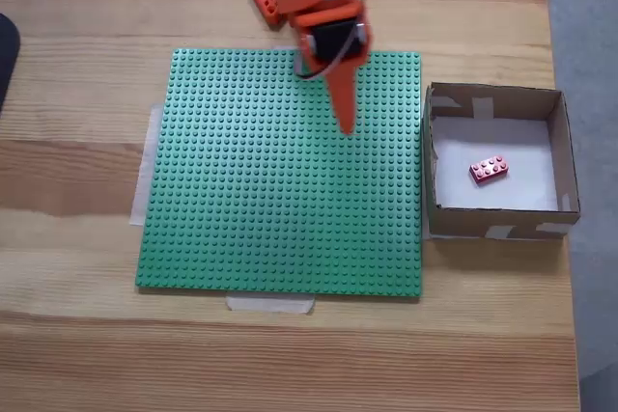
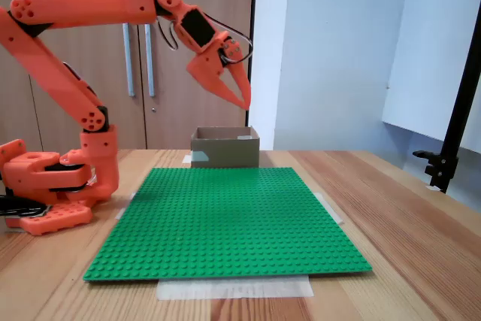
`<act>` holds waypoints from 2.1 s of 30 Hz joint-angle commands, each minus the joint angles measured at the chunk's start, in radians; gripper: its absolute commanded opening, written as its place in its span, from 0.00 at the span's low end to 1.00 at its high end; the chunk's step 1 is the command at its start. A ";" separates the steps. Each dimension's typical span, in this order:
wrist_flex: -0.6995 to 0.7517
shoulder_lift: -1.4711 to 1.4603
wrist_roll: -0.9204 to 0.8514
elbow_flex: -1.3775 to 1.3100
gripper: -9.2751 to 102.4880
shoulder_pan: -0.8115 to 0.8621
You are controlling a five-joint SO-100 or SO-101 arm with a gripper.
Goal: Pick the red lego block and put it in the box.
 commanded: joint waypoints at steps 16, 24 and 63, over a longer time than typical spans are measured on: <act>-0.210 0.454 -0.051 0.482 0.08 0.181; -0.227 0.566 -0.072 0.627 0.08 0.222; -0.167 0.923 -0.023 1.023 0.08 0.290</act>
